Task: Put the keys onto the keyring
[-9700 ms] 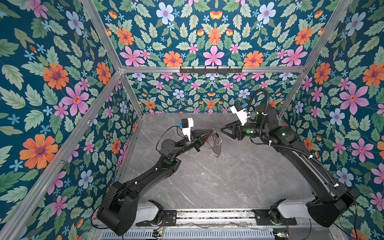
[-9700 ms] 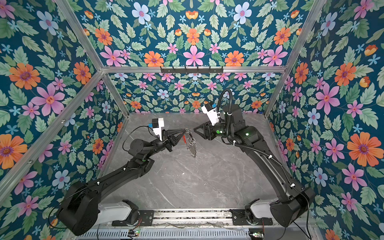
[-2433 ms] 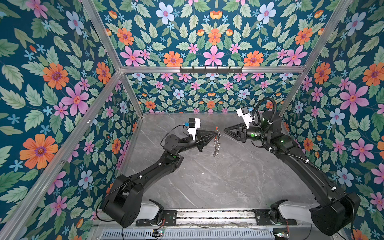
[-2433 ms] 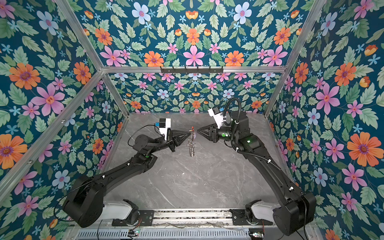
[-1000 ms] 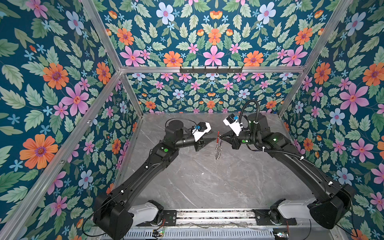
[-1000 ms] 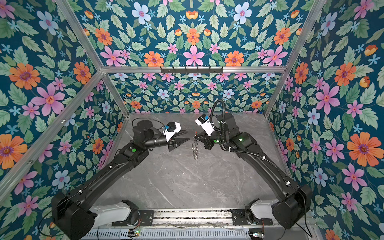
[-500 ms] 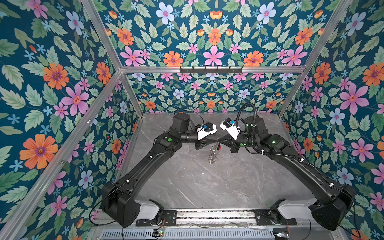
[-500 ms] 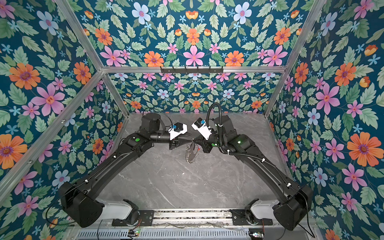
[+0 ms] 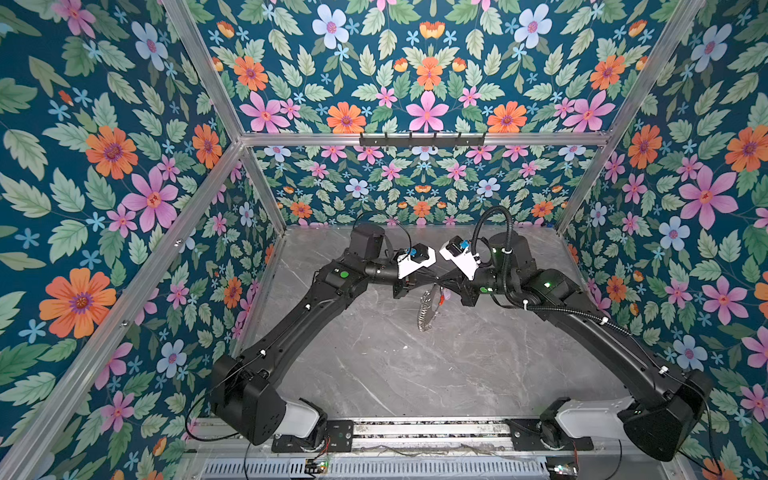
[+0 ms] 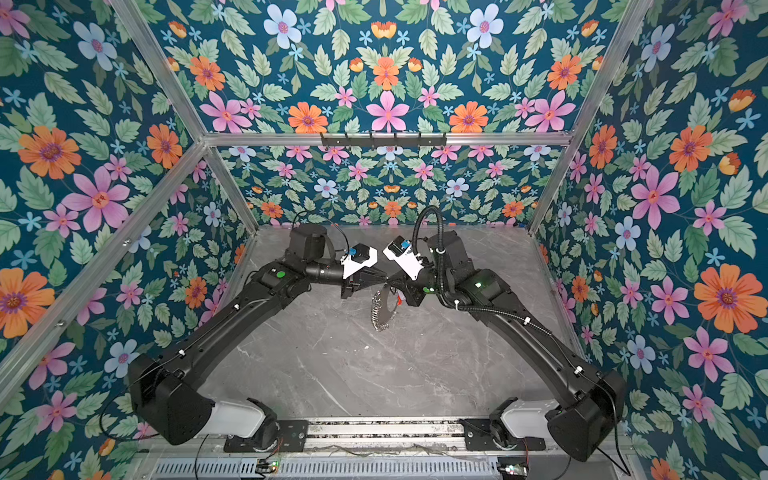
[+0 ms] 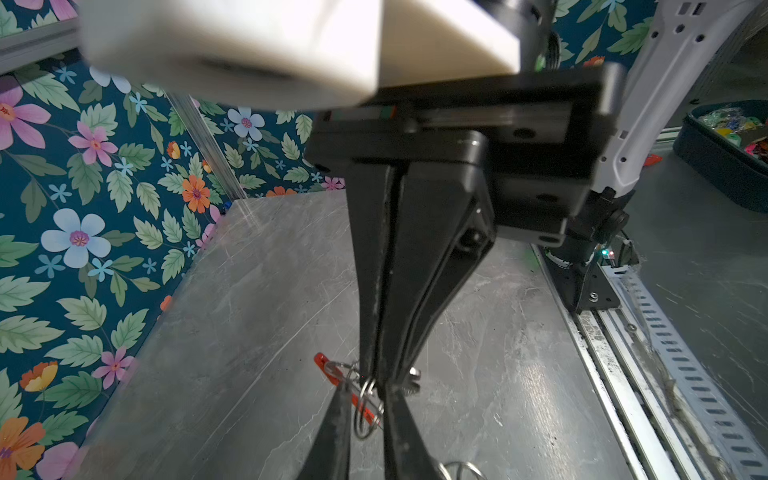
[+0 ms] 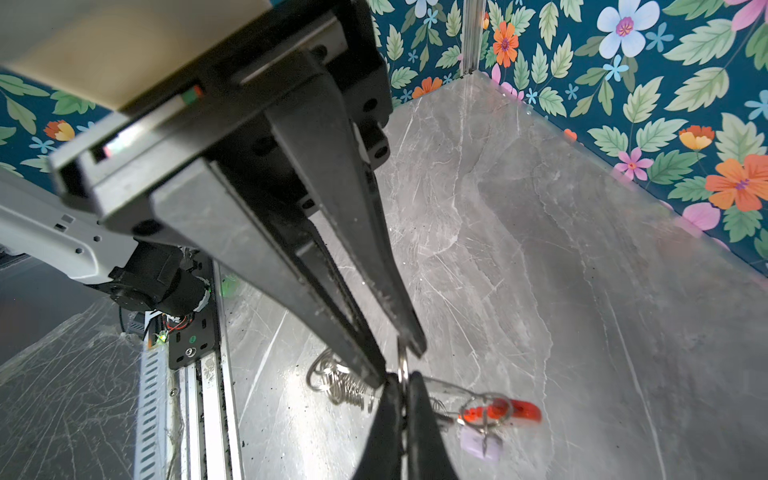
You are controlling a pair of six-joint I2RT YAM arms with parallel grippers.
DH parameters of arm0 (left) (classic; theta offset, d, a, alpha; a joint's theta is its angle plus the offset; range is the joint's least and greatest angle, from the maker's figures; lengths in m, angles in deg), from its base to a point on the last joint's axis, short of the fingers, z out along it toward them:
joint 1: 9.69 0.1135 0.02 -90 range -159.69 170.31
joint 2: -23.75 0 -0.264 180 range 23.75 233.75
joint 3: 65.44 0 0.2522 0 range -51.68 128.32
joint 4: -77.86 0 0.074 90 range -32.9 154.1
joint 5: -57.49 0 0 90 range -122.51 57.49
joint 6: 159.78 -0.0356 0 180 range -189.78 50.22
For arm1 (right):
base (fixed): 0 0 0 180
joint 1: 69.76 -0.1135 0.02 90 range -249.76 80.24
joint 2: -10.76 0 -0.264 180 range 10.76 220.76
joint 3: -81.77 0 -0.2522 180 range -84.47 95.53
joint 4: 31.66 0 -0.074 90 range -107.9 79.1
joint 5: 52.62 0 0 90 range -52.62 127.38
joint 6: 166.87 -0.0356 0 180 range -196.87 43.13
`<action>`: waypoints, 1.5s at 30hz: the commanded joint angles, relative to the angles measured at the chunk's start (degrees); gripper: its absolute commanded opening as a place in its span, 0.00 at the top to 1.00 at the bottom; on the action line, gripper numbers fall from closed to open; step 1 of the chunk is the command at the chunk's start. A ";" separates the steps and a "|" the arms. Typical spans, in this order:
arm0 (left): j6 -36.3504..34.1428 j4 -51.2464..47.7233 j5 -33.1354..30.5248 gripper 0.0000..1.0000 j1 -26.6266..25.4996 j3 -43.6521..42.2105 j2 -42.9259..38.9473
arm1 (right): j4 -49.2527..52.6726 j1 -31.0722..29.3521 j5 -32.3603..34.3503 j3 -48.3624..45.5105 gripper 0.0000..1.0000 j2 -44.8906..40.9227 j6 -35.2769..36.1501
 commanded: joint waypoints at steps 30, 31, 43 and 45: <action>15.47 15.30 3.11 1.00 3.02 -7.38 -4.39 | -4.46 -0.03 -4.92 -0.07 0.79 -0.93 -6.92; 15.48 15.41 3.11 1.00 3.02 -7.55 -4.48 | -4.47 0.46 -5.51 -0.04 0.74 -0.95 -7.48; 18.86 19.00 3.43 1.00 3.29 -8.66 -5.48 | -10.72 7.39 -21.46 -1.32 0.58 -0.87 -17.14; 20.27 19.15 3.45 1.00 3.37 -8.24 -5.08 | -9.67 7.42 -22.64 -0.59 0.58 -0.01 -17.38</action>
